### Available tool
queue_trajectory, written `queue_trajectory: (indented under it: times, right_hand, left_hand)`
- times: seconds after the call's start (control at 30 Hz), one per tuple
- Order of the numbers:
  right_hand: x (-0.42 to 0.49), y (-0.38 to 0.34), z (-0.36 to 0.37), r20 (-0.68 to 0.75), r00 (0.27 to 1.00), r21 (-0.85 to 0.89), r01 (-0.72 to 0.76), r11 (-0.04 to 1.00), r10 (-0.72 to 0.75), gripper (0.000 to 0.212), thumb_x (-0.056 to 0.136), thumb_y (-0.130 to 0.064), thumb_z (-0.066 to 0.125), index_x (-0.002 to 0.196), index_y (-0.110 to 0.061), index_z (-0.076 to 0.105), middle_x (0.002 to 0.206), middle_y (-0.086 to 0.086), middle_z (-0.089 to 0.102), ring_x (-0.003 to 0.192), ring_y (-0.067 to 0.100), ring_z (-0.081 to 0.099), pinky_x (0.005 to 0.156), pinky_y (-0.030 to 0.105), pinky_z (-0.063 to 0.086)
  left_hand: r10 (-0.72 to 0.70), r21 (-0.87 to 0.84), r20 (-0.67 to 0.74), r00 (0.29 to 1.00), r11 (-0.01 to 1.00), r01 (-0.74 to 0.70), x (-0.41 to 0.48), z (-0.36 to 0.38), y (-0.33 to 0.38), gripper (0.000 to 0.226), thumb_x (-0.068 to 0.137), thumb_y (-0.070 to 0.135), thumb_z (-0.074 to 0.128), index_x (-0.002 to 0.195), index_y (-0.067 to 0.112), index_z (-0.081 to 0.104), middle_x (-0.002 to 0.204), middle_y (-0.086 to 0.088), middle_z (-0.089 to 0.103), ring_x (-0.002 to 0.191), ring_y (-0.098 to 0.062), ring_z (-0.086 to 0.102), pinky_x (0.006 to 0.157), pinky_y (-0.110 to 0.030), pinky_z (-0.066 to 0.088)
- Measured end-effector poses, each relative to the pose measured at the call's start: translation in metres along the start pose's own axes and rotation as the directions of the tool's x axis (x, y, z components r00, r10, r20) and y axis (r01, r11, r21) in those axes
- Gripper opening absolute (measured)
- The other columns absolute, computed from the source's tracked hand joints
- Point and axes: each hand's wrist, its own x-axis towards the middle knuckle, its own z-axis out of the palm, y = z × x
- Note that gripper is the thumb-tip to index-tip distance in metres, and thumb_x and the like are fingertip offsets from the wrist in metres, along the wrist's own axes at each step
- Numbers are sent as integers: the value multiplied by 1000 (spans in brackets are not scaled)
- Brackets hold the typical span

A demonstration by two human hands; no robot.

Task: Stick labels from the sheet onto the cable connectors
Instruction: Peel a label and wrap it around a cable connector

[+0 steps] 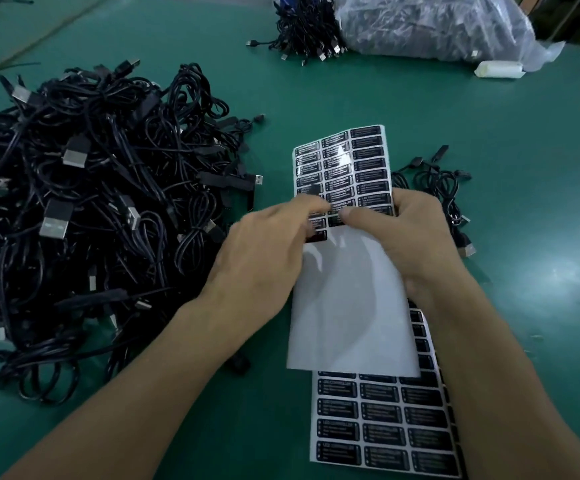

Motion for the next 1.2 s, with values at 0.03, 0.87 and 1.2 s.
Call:
queue_trajectory:
  times: [0.03, 0.87, 1.2]
  right_hand:
    - [-1, 0, 1, 11, 1000, 38, -12, 999, 11, 20, 80, -12, 80, 65, -21, 72, 62, -4, 69, 53, 9, 60, 51, 24, 50]
    - [0, 4, 4, 137, 990, 129, -49, 990, 31, 37, 77, 2, 78, 109, -8, 64, 97, 8, 76, 83, 21, 74, 69, 32, 61]
    - [-5, -1, 6, 253, 967, 287, -63, 956, -12, 25, 83, 10, 68, 96, -11, 72, 93, 8, 78, 82, 22, 76, 67, 27, 58]
  left_hand:
    - [-12, -48, -57, 998, 999, 9, 0, 2, -2, 41, 99, 4, 40, 121, 34, 58, 102, 0, 71, 78, -19, 68, 70, -43, 59]
    - [-5, -2, -181, 983, 1000, 5, -2, 14, -7, 22, 86, 31, 78, 97, 12, 72, 82, 0, 65, 70, -16, 62, 68, -39, 57]
    - [-36, -31, -190, 981, 999, 31, -1, 14, -6, 22, 85, 39, 70, 89, 18, 73, 75, 5, 66, 67, -16, 64, 65, -40, 55]
